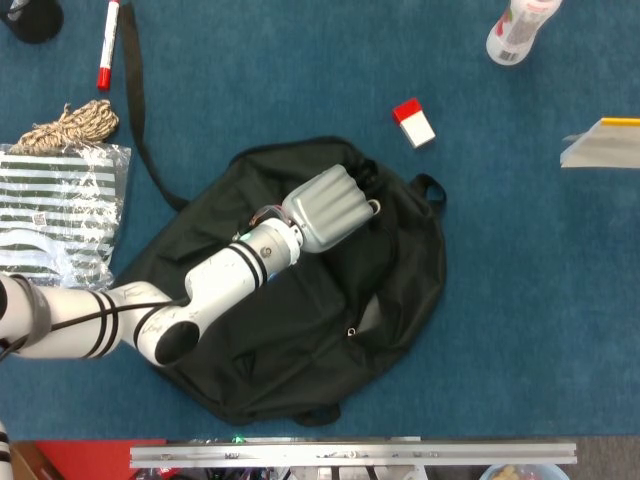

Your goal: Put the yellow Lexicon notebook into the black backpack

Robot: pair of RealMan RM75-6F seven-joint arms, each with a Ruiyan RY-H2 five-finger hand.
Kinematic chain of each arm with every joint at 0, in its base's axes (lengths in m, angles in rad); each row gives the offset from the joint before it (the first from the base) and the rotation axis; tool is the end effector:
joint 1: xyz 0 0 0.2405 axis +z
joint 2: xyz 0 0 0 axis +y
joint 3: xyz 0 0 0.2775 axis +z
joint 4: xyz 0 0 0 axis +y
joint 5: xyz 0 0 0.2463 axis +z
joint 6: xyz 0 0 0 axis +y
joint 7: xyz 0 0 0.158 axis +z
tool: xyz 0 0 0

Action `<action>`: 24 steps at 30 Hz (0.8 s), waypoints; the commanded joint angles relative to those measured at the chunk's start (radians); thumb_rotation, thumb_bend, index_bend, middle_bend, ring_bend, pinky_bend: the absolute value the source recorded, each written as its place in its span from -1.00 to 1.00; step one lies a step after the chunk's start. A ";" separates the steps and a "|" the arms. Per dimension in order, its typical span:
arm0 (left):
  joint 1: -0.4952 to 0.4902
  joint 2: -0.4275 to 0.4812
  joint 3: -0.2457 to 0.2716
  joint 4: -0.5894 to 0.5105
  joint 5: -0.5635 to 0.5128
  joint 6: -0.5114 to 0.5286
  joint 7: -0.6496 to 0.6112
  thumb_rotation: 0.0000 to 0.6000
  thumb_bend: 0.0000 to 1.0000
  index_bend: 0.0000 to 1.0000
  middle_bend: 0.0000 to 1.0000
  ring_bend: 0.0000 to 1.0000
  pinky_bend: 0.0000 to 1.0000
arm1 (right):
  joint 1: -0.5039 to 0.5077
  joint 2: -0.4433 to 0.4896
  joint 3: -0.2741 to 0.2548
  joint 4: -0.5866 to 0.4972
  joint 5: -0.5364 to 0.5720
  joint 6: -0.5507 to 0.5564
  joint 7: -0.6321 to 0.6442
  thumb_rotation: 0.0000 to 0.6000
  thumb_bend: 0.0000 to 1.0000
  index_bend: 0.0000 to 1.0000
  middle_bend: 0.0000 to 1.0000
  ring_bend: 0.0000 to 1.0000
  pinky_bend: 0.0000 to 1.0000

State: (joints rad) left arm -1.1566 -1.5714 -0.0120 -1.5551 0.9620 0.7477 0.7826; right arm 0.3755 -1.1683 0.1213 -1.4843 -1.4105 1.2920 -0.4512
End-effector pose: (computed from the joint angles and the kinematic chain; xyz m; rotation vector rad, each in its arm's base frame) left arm -0.0540 0.3525 -0.1198 -2.4507 -0.2934 -0.6107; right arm -0.3094 -0.3192 0.1234 1.6182 -0.4156 0.6187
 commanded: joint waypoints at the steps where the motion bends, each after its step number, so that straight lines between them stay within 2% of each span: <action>1: 0.010 0.012 0.022 -0.043 -0.002 0.036 0.023 1.00 -0.52 -0.13 -0.43 -0.30 -0.20 | 0.000 -0.001 -0.001 -0.003 -0.004 0.002 -0.001 1.00 -0.12 0.64 0.28 0.08 0.32; 6: 0.043 0.022 0.029 -0.080 0.059 0.090 -0.015 1.00 -0.45 0.11 0.00 0.09 0.17 | -0.002 0.000 -0.004 -0.014 -0.017 0.007 0.015 1.00 -0.12 0.65 0.29 0.09 0.32; 8: 0.058 0.038 0.028 -0.090 0.095 0.096 -0.058 1.00 -0.45 0.17 0.08 0.17 0.29 | -0.001 -0.001 -0.007 -0.017 -0.029 0.011 0.031 1.00 -0.12 0.65 0.29 0.09 0.33; 10: 0.071 0.056 0.024 -0.098 0.122 0.101 -0.101 1.00 -0.45 0.19 0.11 0.20 0.34 | 0.000 -0.001 -0.009 -0.026 -0.040 0.011 0.054 1.00 -0.12 0.65 0.30 0.10 0.34; 17: 0.120 0.140 -0.006 -0.143 0.189 0.132 -0.249 1.00 -0.45 0.18 0.11 0.20 0.35 | 0.026 -0.006 -0.014 -0.086 -0.076 -0.025 0.150 1.00 -0.12 0.67 0.32 0.12 0.35; 24: 0.159 0.247 -0.033 -0.219 0.232 0.175 -0.318 1.00 -0.45 0.18 0.14 0.20 0.37 | 0.066 -0.039 -0.012 -0.152 -0.090 -0.079 0.229 1.00 -0.12 0.69 0.33 0.13 0.37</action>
State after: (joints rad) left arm -1.0130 -1.3492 -0.0350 -1.7512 1.1762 0.9039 0.4826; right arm 0.4334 -1.1992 0.1089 -1.6271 -1.4984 1.2226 -0.2315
